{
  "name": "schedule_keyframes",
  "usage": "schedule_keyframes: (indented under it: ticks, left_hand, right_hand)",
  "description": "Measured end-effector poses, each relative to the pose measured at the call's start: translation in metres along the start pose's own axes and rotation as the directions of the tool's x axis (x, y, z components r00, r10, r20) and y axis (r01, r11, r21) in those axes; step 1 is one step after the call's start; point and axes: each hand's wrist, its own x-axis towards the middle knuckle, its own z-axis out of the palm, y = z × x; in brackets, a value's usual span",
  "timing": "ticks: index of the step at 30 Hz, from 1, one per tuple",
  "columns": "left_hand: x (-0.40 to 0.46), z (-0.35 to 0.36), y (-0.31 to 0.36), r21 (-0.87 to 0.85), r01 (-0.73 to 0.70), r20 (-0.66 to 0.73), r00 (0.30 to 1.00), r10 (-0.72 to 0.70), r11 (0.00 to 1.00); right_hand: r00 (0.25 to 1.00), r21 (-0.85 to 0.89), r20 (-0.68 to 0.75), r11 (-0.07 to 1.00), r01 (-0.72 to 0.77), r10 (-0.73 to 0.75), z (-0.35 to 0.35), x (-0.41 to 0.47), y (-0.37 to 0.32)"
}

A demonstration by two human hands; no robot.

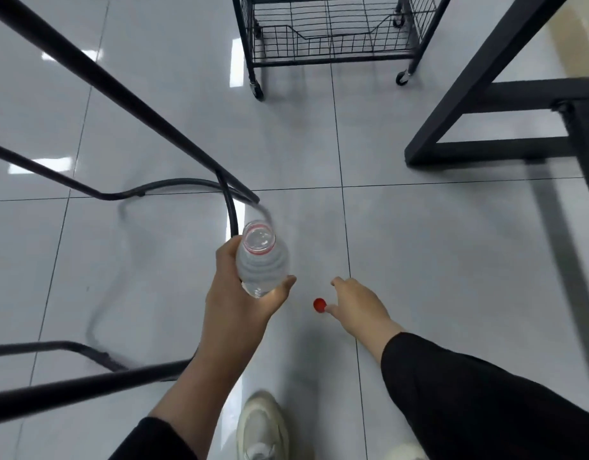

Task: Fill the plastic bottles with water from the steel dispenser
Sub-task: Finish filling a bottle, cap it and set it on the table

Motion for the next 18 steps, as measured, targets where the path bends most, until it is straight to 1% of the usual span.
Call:
schedule_keyframes:
  ticks: [5,9,14,18]
  left_hand:
    - [0.031,0.012,-0.027,0.028,-0.047,-0.005,0.999,0.047,0.998]
    - [0.05,0.019,-0.039,0.044,-0.069,-0.018,0.997,0.07,0.997]
    - [0.056,0.025,-0.035,0.032,-0.111,0.002,0.994,0.111,0.993]
    - [0.056,0.026,-0.029,-0.001,-0.131,0.02,0.991,0.131,0.991]
  right_hand:
    - [0.998,-0.078,0.058,0.997,-0.027,0.032,0.04,0.048,0.001]
    - [0.995,-0.084,0.065,0.994,-0.065,0.071,0.069,0.08,0.0]
    - [0.999,-0.203,-0.03,0.978,-0.048,0.043,0.098,0.092,0.002]
    - [0.998,-0.227,-0.049,0.974,0.014,-0.026,0.099,0.096,0.002]
